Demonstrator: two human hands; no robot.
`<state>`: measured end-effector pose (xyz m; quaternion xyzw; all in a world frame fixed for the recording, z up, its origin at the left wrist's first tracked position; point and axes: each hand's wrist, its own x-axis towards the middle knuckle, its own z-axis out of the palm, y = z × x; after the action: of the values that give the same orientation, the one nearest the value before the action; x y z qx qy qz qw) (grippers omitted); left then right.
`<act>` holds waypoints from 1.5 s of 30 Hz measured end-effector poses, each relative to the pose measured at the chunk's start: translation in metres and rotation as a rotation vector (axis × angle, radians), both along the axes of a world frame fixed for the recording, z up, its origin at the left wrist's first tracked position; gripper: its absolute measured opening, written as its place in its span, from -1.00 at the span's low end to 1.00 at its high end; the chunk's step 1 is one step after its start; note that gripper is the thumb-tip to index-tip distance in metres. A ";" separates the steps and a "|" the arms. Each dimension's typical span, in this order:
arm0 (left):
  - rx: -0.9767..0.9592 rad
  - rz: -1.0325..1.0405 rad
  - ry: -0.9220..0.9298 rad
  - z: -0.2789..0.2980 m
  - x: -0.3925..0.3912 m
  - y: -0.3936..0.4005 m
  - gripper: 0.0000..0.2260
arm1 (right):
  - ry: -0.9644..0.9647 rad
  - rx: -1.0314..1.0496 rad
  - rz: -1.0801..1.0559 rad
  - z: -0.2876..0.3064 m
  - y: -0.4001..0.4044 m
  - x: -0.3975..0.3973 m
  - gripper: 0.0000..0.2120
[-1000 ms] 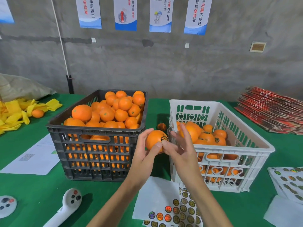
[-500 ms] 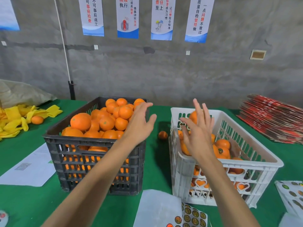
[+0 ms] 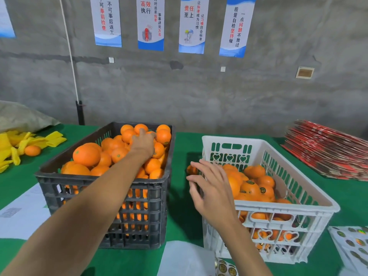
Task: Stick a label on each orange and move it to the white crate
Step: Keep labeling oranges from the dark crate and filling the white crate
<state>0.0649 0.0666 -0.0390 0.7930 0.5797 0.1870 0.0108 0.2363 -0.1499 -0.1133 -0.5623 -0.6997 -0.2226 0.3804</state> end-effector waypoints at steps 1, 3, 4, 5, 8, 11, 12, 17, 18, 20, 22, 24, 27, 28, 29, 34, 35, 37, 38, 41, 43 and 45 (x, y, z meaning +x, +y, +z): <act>0.017 -0.024 -0.062 0.002 -0.001 -0.003 -0.48 | 0.005 0.010 0.013 -0.003 -0.001 -0.001 -0.87; 0.081 -0.099 -0.234 0.007 -0.004 -0.014 -0.48 | 0.033 0.025 0.043 -0.009 -0.002 -0.002 -0.87; 0.120 -0.142 -0.328 0.010 -0.005 -0.023 -0.48 | 0.053 0.030 0.062 -0.011 -0.003 -0.004 -0.87; 0.152 -0.182 -0.415 0.011 -0.006 -0.034 -0.49 | 0.071 0.032 0.080 -0.014 -0.004 -0.006 -0.87; 0.274 -0.295 -0.624 0.008 -0.007 -0.077 -0.50 | 0.105 0.043 0.115 -0.020 -0.011 -0.014 -0.86; 0.472 -0.455 -0.746 -0.008 -0.008 -0.128 -0.53 | 0.130 0.082 0.118 -0.027 -0.022 -0.020 -0.86; 0.519 -0.512 -0.761 -0.015 -0.008 -0.144 -0.54 | 0.143 0.086 0.102 -0.031 -0.026 -0.023 -0.86; 0.545 -0.671 -0.733 -0.074 -0.004 -0.198 -0.57 | 0.196 -0.012 0.057 -0.056 -0.050 -0.024 -0.84; 0.480 -0.664 -0.743 -0.090 -0.004 -0.206 -0.56 | 0.205 -0.038 0.055 -0.063 -0.055 -0.023 -0.84; 0.316 -0.638 -0.779 -0.122 -0.005 -0.218 -0.53 | 0.217 -0.100 0.051 -0.078 -0.065 -0.023 -0.85; 0.162 -0.594 -0.818 -0.154 -0.006 -0.226 -0.54 | 0.234 -0.187 0.041 -0.095 -0.074 -0.023 -0.87; 0.002 -0.542 -0.859 -0.183 -0.006 -0.231 -0.55 | 0.245 -0.304 0.030 -0.111 -0.083 -0.021 -0.88; -0.179 -0.457 -0.872 -0.217 -0.008 -0.234 -0.52 | 0.236 -0.521 0.059 -0.135 -0.095 -0.012 -0.85; -0.228 -0.438 -0.870 -0.227 -0.008 -0.236 -0.52 | 0.246 -0.605 0.078 -0.142 -0.099 -0.008 -0.81; -0.272 -0.428 -0.876 -0.236 -0.008 -0.237 -0.52 | 0.259 -0.685 0.095 -0.150 -0.104 -0.005 -0.76; -0.391 -0.358 -0.975 -0.262 -0.003 -0.243 -0.54 | 0.305 -0.838 0.146 -0.173 -0.121 0.004 -0.49; -0.397 -0.343 -0.979 -0.263 -0.002 -0.242 -0.55 | 0.300 -0.833 0.145 -0.174 -0.121 0.003 -0.50; -0.397 -0.322 -0.988 -0.265 0.000 -0.240 -0.57 | 0.275 -0.813 0.136 -0.175 -0.120 0.000 -0.53; -0.395 -0.316 -0.998 -0.265 0.000 -0.239 -0.58 | 0.267 -0.798 0.132 -0.175 -0.118 -0.002 -0.54; -0.412 -0.284 -1.024 -0.259 0.000 -0.235 -0.59 | 0.216 -0.755 0.118 -0.175 -0.114 -0.008 -0.59; -0.423 -0.269 -1.051 -0.256 0.002 -0.232 -0.59 | 0.168 -0.732 0.120 -0.174 -0.111 -0.012 -0.62; -0.425 -0.269 -1.072 -0.258 0.003 -0.229 -0.59 | 0.169 -0.717 0.130 -0.174 -0.110 -0.016 -0.63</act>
<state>0.0676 -0.1626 -0.2971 0.6349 0.4125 0.4384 0.4843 0.2198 -0.2598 -0.2869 -0.6305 -0.7337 0.1085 0.2288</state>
